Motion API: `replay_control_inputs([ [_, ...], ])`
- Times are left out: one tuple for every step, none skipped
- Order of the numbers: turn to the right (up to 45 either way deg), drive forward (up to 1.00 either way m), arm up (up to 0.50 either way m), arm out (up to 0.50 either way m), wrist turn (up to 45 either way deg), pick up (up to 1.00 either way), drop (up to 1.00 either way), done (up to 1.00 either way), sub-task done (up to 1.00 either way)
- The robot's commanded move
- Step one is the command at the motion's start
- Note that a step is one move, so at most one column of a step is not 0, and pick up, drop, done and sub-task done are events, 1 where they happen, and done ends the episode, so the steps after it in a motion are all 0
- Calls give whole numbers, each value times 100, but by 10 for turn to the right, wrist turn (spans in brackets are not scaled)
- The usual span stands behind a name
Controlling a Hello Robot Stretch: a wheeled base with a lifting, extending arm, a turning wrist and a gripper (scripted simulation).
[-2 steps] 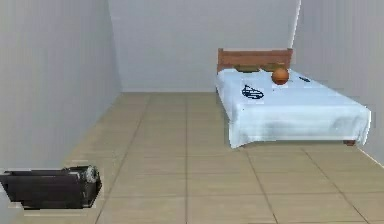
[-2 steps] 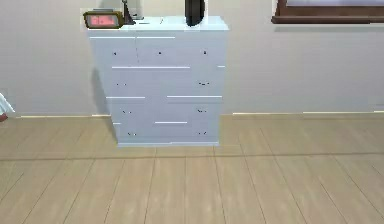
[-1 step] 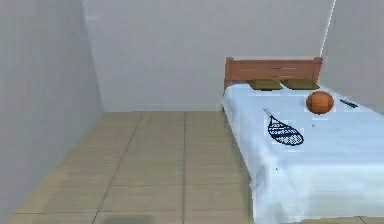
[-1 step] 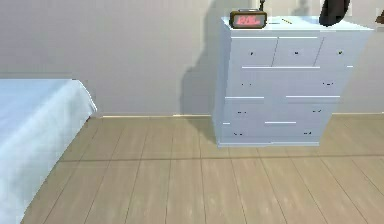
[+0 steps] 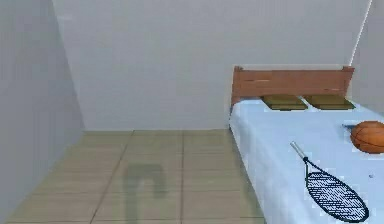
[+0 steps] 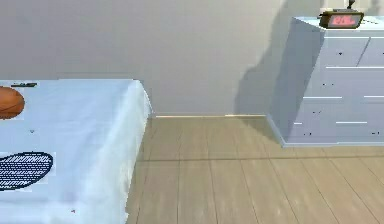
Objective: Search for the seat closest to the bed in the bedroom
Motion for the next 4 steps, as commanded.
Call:
replay_control_inputs([
  [-450,0,0,0,0,0,0,0,0],
  [-450,0,0,0,0,0,0,0,0],
  [-450,0,0,0,0,0,0,0,0],
  [-420,0,0,0,0,0,0,0,0],
])
